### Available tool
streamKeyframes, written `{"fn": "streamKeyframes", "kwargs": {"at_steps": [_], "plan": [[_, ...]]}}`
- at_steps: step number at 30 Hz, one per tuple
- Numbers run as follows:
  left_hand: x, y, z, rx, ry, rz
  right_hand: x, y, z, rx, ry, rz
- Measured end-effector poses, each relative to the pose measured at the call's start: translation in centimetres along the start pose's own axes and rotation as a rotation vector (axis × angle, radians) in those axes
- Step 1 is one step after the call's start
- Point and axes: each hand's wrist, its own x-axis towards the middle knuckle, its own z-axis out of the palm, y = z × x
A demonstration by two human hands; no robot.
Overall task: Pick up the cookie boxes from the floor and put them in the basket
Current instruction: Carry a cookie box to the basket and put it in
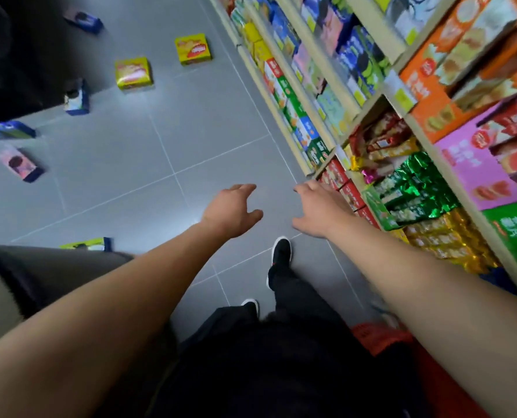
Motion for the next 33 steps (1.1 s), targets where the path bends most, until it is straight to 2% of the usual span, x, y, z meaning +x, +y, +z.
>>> {"fn": "streamKeyframes", "kwargs": {"at_steps": [6, 11, 17, 27, 33], "plan": [[4.3, -2.7, -4.3, -0.123, 0.135, -0.222, 9.5, -2.5, -4.7, -0.089, -0.038, -0.196], [4.6, -8.2, -7.8, -0.23, 0.255, -0.438, 16.1, -8.8, -7.9, -0.169, -0.087, -0.37], [5.1, -18.4, -12.5, -0.372, 0.36, -0.648, 24.4, -21.2, -10.2, -0.316, -0.129, -0.579], [6.0, -37.7, -23.6, -0.474, 0.463, -0.793, 36.2, -43.4, -14.0, -0.455, -0.155, -0.701], [6.3, -46.0, -29.1, -0.508, 0.529, -0.91, 41.9, -54.0, -16.4, -0.495, -0.194, -0.785]]}}
